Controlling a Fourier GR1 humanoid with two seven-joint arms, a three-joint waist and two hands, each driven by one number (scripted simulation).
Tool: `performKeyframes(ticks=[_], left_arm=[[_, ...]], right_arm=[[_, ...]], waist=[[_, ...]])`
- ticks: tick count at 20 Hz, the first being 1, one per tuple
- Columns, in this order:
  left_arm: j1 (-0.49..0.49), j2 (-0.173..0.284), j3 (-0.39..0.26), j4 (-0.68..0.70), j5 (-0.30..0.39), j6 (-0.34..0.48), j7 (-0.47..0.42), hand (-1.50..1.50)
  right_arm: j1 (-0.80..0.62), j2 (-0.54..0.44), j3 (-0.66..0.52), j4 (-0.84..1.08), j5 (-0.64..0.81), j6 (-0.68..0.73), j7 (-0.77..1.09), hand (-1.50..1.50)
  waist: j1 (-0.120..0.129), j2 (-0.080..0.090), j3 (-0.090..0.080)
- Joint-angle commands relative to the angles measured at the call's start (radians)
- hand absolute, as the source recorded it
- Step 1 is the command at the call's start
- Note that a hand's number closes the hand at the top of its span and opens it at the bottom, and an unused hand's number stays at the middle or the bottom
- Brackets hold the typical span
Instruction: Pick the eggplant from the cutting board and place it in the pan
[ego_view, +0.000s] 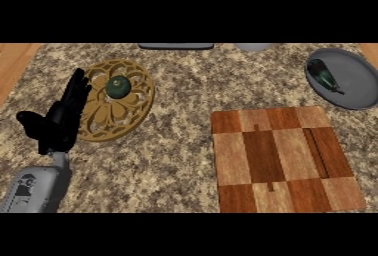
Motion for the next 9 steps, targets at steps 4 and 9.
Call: performKeyframes(ticks=[4,9], left_arm=[[0.022,0.004,0.020,-0.028,0.001,-0.001,0.006,0.00],[0.043,-0.017,0.029,0.024,-0.005,-0.013,-0.055,0.00]], right_arm=[[0.126,-0.068,-0.012,-0.035,-0.026,0.228,-0.106,-1.50],[0.165,-0.037,0.011,-0.108,-0.016,0.147,-0.100,-1.50]], waist=[[-0.013,-0.006,-0.001],[-0.017,-0.009,-0.004]])
